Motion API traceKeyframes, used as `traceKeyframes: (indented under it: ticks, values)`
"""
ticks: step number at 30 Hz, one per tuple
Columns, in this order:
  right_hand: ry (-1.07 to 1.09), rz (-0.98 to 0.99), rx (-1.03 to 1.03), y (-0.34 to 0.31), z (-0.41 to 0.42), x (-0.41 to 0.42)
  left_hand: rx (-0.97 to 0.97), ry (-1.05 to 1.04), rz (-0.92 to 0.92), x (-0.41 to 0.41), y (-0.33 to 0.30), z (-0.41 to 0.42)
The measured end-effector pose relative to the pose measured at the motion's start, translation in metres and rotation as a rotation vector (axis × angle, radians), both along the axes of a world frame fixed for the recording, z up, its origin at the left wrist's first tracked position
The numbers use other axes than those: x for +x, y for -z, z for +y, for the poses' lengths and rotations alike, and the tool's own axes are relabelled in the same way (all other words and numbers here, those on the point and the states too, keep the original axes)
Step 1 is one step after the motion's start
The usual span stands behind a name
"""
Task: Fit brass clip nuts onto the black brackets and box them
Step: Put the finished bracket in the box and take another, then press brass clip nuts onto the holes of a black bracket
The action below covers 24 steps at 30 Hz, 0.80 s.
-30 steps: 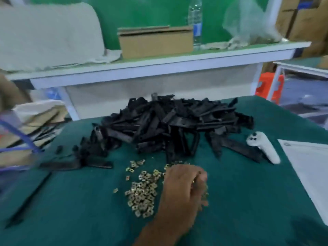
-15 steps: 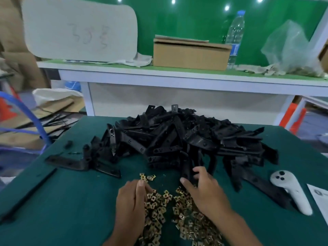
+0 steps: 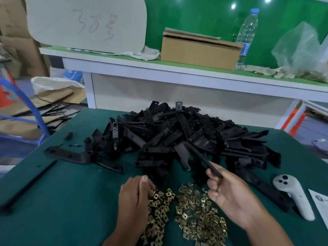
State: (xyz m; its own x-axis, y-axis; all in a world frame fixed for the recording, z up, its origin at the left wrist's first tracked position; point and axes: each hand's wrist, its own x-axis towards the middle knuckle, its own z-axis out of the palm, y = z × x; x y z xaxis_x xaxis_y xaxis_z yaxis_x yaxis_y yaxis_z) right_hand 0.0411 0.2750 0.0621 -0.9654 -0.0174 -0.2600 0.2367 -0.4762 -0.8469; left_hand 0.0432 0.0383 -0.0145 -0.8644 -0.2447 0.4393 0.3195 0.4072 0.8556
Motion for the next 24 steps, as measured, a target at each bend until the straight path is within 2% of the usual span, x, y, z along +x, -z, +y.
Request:
traceKeyframes:
  ticks: [4, 8, 10, 11, 12, 14, 15, 16, 19, 24]
  values:
    - [-0.103, 0.041, -0.076, 0.003, 0.007, 0.023, -0.009, 0.026, -0.027, 0.004, -0.004, 0.001]
    - [-0.335, -0.089, -0.236, 0.017, -0.003, 0.037, 0.147, 0.199, -0.144, 0.012, -0.007, 0.003]
    - [-0.396, -0.138, -0.258, 0.024, -0.01, 0.039, 0.228, 0.22, -0.114, 0.016, -0.013, 0.007]
    - [-0.392, -0.133, -0.19, 0.026, -0.012, 0.039, 0.276, 0.202, -0.078, 0.017, -0.016, 0.008]
    - [-0.378, -0.079, -0.005, 0.029, -0.011, 0.039, 0.338, 0.192, -0.042, 0.018, -0.019, 0.008]
    - [-0.32, 0.122, 0.706, 0.036, -0.007, 0.038, 0.465, 0.196, -0.03, 0.015, -0.023, 0.003]
    - [-0.275, 0.222, 1.002, 0.038, -0.002, 0.037, 0.499, 0.203, -0.049, 0.013, -0.024, 0.0]
    - [-0.283, 0.298, 1.182, 0.041, 0.003, 0.036, 0.511, 0.22, -0.068, 0.011, -0.025, -0.004]
    - [-0.477, 0.425, 1.479, 0.059, 0.011, 0.034, 0.582, 0.315, -0.115, 0.006, -0.024, -0.01]
    - [-0.401, 0.513, 1.539, 0.066, 0.01, 0.031, 0.686, 0.518, -0.186, 0.001, -0.013, -0.011]
